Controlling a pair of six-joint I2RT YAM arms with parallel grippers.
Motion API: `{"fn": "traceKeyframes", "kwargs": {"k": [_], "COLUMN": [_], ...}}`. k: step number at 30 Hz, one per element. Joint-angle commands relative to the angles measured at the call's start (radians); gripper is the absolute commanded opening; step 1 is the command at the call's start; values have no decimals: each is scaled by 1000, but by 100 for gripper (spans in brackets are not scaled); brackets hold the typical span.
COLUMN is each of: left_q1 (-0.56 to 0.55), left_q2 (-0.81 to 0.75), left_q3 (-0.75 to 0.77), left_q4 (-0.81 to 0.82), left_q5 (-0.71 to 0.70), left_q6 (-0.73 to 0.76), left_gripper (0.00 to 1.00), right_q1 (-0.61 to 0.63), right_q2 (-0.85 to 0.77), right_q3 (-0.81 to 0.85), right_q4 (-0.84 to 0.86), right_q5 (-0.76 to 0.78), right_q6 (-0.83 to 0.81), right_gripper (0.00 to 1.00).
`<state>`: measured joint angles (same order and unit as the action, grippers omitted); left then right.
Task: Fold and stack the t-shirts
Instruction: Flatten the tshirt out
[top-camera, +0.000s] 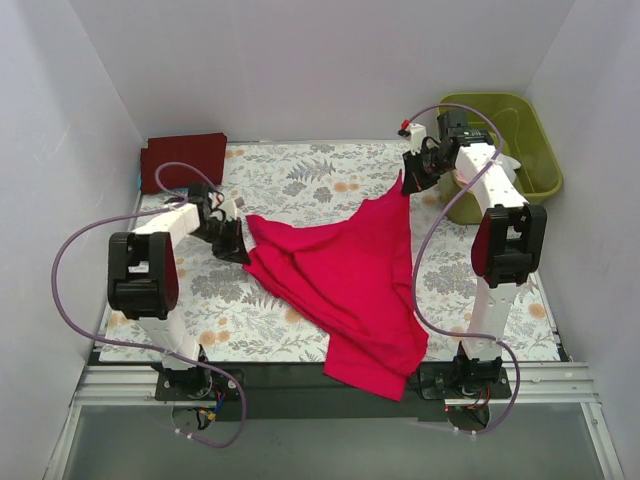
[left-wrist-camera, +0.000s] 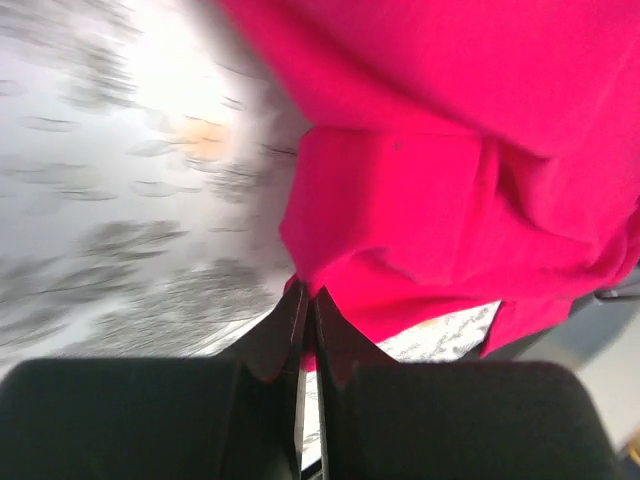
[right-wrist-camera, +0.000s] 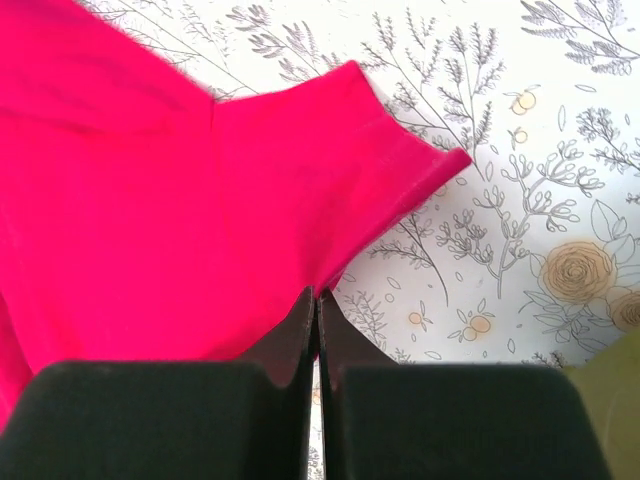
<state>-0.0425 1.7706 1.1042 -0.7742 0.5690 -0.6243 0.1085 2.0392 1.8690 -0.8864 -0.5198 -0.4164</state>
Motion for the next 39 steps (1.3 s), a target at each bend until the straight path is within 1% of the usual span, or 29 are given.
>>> {"fn": "traceKeyframes", "kwargs": {"k": [1, 3, 5, 7, 8, 9, 10, 11, 12, 14, 15, 16, 19, 22, 23, 24, 25, 26, 28, 29, 30, 31, 32, 34, 35, 36, 37, 38, 39], "left_q1": [114, 165, 226, 253, 253, 244, 218, 201, 190, 184, 182, 182, 181, 182, 182, 184, 191, 191, 191, 191, 190, 190, 190, 176, 164, 150, 110, 90, 73], "left_q2": [-97, -154, -224, -269, -286, -319, -329, -335, -352, -375, -387, -407, -465, -461, -438, -422, -401, -357, -280, -237, -132, -85, -30, 99, 139, 180, 261, 291, 320], "left_q3": [127, 176, 265, 298, 302, 301, 275, 252, 218, 122, 97, 79, 2, -76, -87, -66, -40, 1, 150, 202, 254, 378, 432, 584, 635, 682, 724, 788, 801], "left_q4": [-52, -117, -170, -216, -276, -310, -351, -441, -476, -560, -582, -608, -622, -622, -622, -620, -620, -620, -611, -594, -576, -554, -486, -403, -329, -304, -286, -230, -193], "left_q5": [-43, -98, -113, -110, -109, -95, -96, -103, -115, -132, -148, -176, -266, -361, -366, -356, -325, -252, -157, -77, -46, -16, 17, 77, 86, 86, 68, 40, 2], "left_q6": [82, 112, 142, 185, 271, 311, 351, 401, 466, 546, 620, 671, 758, 828, 837, 839, 825, 812, 743, 694, 646, 596, 478, 366, 316, 240, 210, 183, 129], "left_gripper": [0, 0, 0, 0, 0, 0, 0, 0, 0, 0, 0, 0, 0, 0, 11, 20, 29, 42, 56, 58, 60, 60, 60, 60, 60, 60, 59, 58, 58], "right_q1": [14, 14, 29, 60, 66, 68, 62, 56, 46, 10, -6, -36, -88, -98, -98, -96, -96, -98, -96, -96, -95, -96, -96, -96, -96, -96, -96, -96, -98], "right_q2": [-20, -27, -49, -63, -69, -79, -85, -94, -121, -149, -175, -189, -224, -225, -220, -202, -189, -180, -159, -159, -162, -165, -169, -185, -188, -197, -201, -212, -218], "right_q3": [10, 31, 51, 59, 59, 49, 35, 12, -57, -132, -164, -236, -339, -385, -392, -392, -390, -383, -375, -378, -380, -383, -384, -381, -375, -364, -357, -349, -343], "right_q4": [10, 10, 12, 14, 12, 10, 7, 6, 3, -3, -11, -17, -25, -26, -26, -32, -37, -57, -72, -78, -79, -79, -79, -80, -80, -80, -80, -80, -80], "right_q5": [0, -34, -124, -134, -129, -117, -67, -34, 37, 110, 144, 206, 280, 322, 320, 311, 307, 299, 285, 282, 279, 276, 271, 250, 244, 233, 228, 224, 202], "right_q6": [16, 30, 47, 47, 50, 56, 54, 39, 21, -42, -67, -94, -168, -214, -226, -223, -220, -220, -217, -222, -222, -226, -231, -232, -231, -231, -228, -222, -222], "right_gripper": [1, 1, 1, 1, 1, 1, 1, 1, 1, 1, 1, 1, 1, 1, 1, 1, 1, 1, 1, 1, 1, 1, 1, 1, 1, 1, 1, 1, 1]}}
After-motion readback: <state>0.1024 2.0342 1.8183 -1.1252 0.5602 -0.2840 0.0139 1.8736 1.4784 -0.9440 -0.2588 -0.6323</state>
